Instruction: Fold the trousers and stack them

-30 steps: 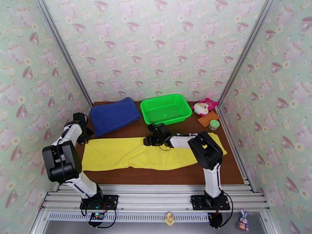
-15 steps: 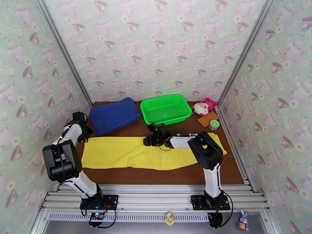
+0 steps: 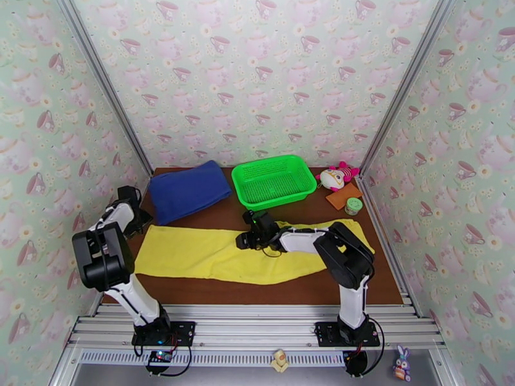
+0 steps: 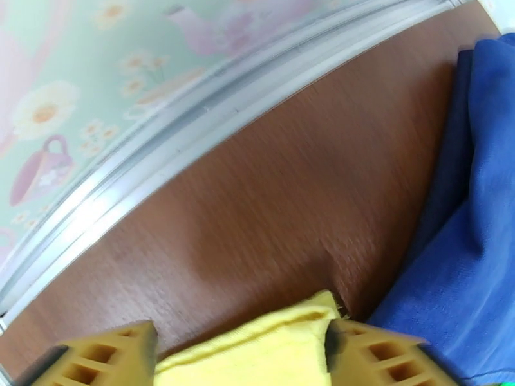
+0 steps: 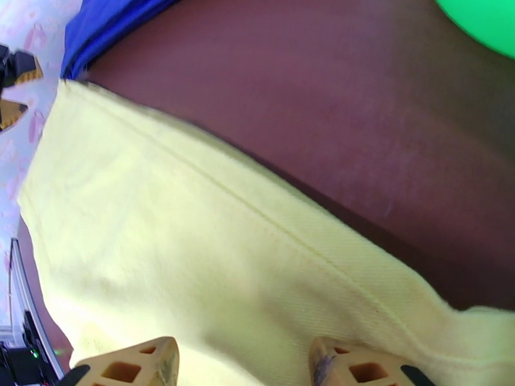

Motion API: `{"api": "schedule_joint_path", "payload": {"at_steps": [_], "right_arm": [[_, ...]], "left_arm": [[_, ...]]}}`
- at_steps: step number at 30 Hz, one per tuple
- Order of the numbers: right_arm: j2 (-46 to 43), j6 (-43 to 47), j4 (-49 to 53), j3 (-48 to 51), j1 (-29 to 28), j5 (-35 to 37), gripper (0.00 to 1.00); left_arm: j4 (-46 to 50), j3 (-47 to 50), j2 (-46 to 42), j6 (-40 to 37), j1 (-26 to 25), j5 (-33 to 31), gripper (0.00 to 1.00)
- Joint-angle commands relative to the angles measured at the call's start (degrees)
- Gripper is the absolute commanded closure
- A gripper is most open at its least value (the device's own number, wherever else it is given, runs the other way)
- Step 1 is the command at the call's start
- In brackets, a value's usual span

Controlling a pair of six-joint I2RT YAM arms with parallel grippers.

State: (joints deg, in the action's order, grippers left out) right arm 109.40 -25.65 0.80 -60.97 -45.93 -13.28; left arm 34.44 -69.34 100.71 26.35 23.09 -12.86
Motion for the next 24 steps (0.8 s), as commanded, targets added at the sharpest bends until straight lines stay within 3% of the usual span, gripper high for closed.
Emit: {"api": "schedule_joint_path", "payload": {"at_steps": [1, 4, 8, 12, 17, 21, 24], "right_arm": [[-3.99, -0.41, 8.13, 1.83, -2.73, 5.86, 0.40], [-6.01, -2.62, 7.04, 3.48, -2.59, 6.18, 0.35], [-6.09, -2.70, 9.82, 2.52, -0.68, 6.13, 0.33], [-7.23, -3.05, 7.11, 5.39, 3.15, 2.78, 0.33], [-8.94, -0.83, 4.68, 8.26, 5.74, 0.48, 0.33], [-13.48, 0.61, 4.29, 10.83, 6.16, 0.00, 0.33], [-16.59, 1.31, 4.51, 11.68, 7.19, -0.12, 0.32]], "left_arm": [[-1.06, 6.59, -5.53, -3.53, 0.99, -1.06, 0.18], [-0.48, 8.89, -4.35, -5.18, 3.00, 6.33, 0.20], [5.91, 3.46, -0.22, -10.44, 3.80, 14.67, 0.19], [16.52, -3.80, 2.21, -17.66, 3.16, 12.67, 0.20], [20.23, -3.72, 5.00, -24.41, 3.25, 15.16, 0.19], [17.91, 0.76, 5.09, -29.60, 3.28, 13.05, 0.20], [13.38, 4.87, 2.60, -32.41, 1.83, 18.80, 0.21]]}}
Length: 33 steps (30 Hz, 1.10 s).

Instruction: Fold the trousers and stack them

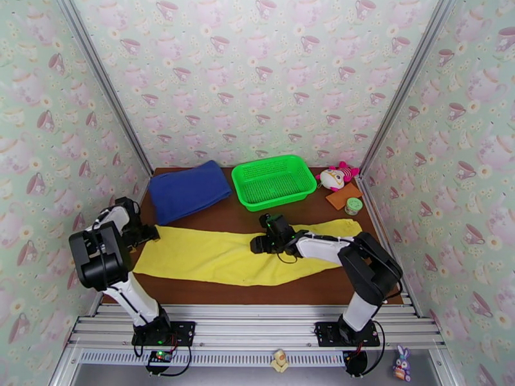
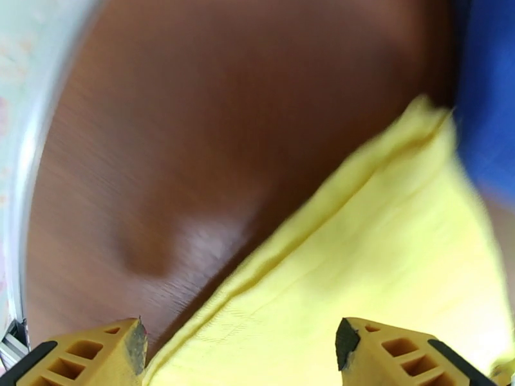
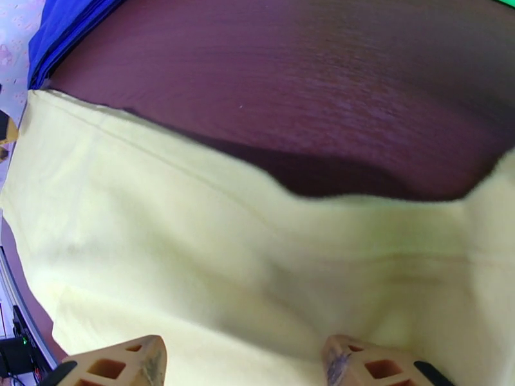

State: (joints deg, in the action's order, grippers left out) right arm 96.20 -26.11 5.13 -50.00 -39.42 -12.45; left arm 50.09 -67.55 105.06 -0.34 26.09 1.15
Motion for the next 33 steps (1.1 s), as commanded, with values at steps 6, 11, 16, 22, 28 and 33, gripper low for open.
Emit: {"api": "schedule_joint_path", "payload": {"at_steps": [6, 11, 16, 22, 28, 33], "right_arm": [[-7.83, 2.77, 1.55, 1.08, 1.96, -1.46, 0.32], [-13.54, 3.74, 3.69, 3.59, 2.69, -0.13, 0.31], [-18.17, 3.32, 4.48, 6.51, 5.29, -0.74, 0.31], [-22.55, 4.12, 8.58, 7.46, 8.35, 1.10, 0.31], [-22.59, 2.89, 12.14, 7.12, 13.15, 2.29, 0.30], [-19.44, -0.16, 13.02, 8.00, 17.04, 4.81, 0.30]], "left_arm": [[-3.95, 4.97, 0.66, -8.63, -3.46, 0.44, 0.24], [-2.52, 2.86, 3.31, -9.06, -2.55, 2.55, 0.44], [-1.51, 1.13, 4.43, -8.74, -1.66, 1.74, 1.00], [3.26, -4.87, 0.17, -5.41, -1.51, -7.08, 1.00], [4.84, -8.97, -11.98, -2.55, -1.66, -21.88, 1.00], [5.57, -13.75, -16.98, -0.82, -1.52, -31.47, 1.00]]}}
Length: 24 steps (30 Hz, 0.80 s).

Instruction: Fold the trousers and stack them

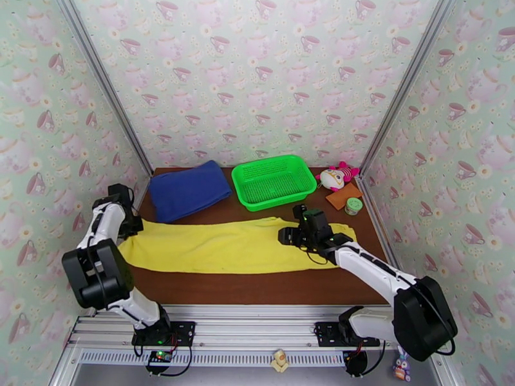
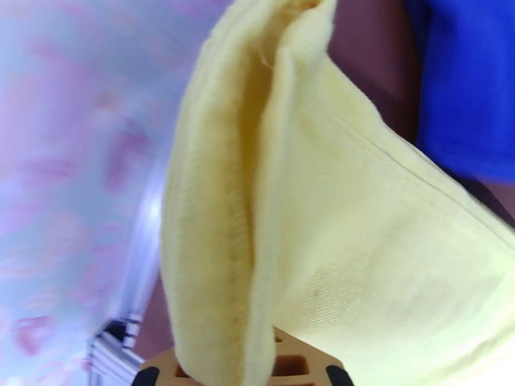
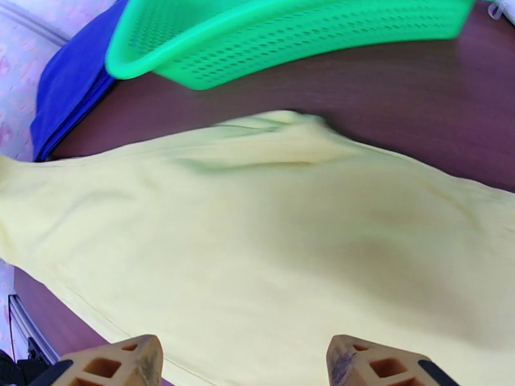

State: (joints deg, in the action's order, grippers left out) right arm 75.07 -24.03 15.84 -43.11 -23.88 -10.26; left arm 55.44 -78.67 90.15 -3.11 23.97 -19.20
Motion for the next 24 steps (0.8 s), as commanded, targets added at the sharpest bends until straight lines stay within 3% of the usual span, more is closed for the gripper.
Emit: {"api": "schedule_joint_path", "payload": {"at_steps": [1, 3, 9, 13, 18, 24], "right_arm": [[2.55, -3.05, 2.12, 1.59, 2.55, 2.87, 0.30], [4.51, -4.27, 1.55, 2.30, 3.85, 3.43, 0.29], [12.33, -5.84, 2.13, 1.21, 4.13, 4.59, 0.30], [12.31, -6.40, 3.52, 1.08, 4.15, 7.48, 0.31], [9.08, -4.60, 7.75, -2.72, 3.69, 9.60, 0.32], [5.49, -0.96, 11.37, -8.56, 3.14, 9.43, 0.32]], "left_arm": [[-0.10, -3.33, -2.40, 1.68, 0.83, -13.05, 1.00], [-0.63, -4.17, -2.52, 1.51, 1.88, -14.08, 1.00], [-2.17, -3.86, -0.85, 3.61, 3.22, -8.34, 1.00], [-1.14, -4.21, -3.45, 5.48, 1.68, -0.29, 1.00], [0.87, -1.23, -9.99, 8.29, -7.30, 5.31, 1.00], [-3.16, 7.53, -16.99, 20.13, -21.74, 11.13, 1.00]]}}
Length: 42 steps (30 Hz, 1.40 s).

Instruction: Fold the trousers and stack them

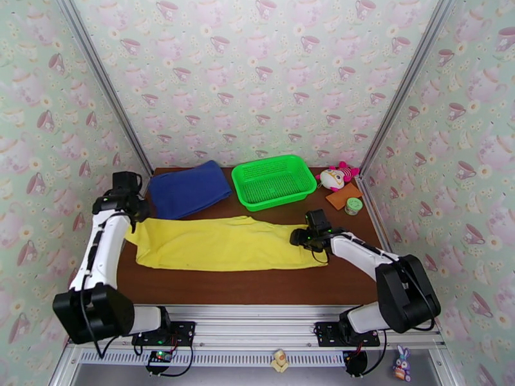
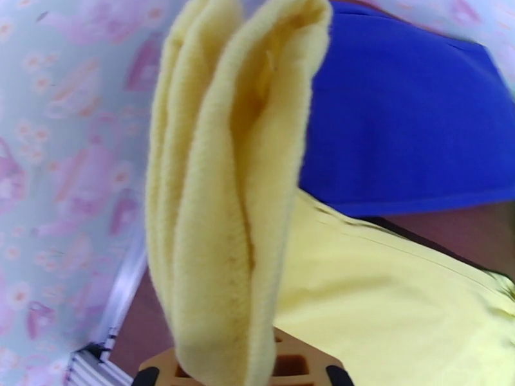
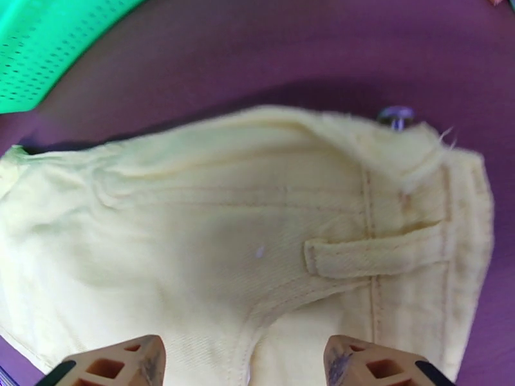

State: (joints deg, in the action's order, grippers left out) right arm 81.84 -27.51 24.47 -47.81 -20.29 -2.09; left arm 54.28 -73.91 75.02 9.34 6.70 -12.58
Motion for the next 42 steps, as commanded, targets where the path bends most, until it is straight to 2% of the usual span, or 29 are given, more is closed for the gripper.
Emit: {"api": "schedule_joint_path", "payload": {"at_steps": [1, 4, 5, 11, 21, 29, 32, 34, 36, 38, 40, 42], "right_arm": [[-0.65, 3.19, 3.51, -4.68, -0.45, 0.99, 0.31], [1.03, 4.38, 4.07, -6.41, -0.37, -0.22, 0.32], [1.34, 4.38, 3.53, -6.21, -0.42, -0.91, 0.32], [1.33, 3.37, 0.85, -3.73, -0.45, -2.97, 0.31], [0.84, 4.04, 0.55, -2.55, -0.36, -2.84, 0.31], [2.40, 4.61, 0.49, -3.78, -0.43, -3.19, 0.31], [3.09, 4.72, 0.87, -4.56, -0.41, -3.20, 0.31], [3.39, 4.77, 1.07, -5.02, -0.38, -3.19, 0.31], [3.62, 4.95, 1.04, -5.34, -0.43, -3.25, 0.31], [3.37, 4.97, -0.01, -5.28, -0.51, -4.08, 0.31], [3.17, 5.06, -0.83, -5.30, -1.18, -4.63, 0.31], [3.45, 5.03, -0.89, -5.78, -2.08, -4.51, 0.31]], "left_arm": [[-2.98, 3.62, -1.83, 9.91, -7.59, 3.73, 1.00], [-2.37, 2.50, 1.80, 13.42, -15.03, 4.24, 1.00], [-1.68, 1.85, 3.75, 14.41, -17.45, 2.58, 1.00], [-0.08, -1.39, 14.29, 18.79, -25.83, -0.53, 1.00], [0.65, -7.42, 24.69, 20.66, -34.82, -0.98, 1.00], [-1.18, -6.59, 29.45, 20.01, -41.37, 3.87, 0.99], [-1.91, -7.19, 28.19, 19.19, -43.28, 5.35, 0.89], [-4.25, -6.55, 25.24, 17.15, -44.35, 7.47, 0.69], [-7.64, -4.47, 21.42, 15.52, -44.38, 9.74, 0.57], [-13.37, -0.11, 16.53, 12.73, -44.31, 12.03, 0.48], [-19.16, 6.22, 11.19, 11.67, -43.80, 11.27, 0.35], [-22.36, 11.59, 7.78, 11.34, -42.23, 11.90, 0.30]]}}
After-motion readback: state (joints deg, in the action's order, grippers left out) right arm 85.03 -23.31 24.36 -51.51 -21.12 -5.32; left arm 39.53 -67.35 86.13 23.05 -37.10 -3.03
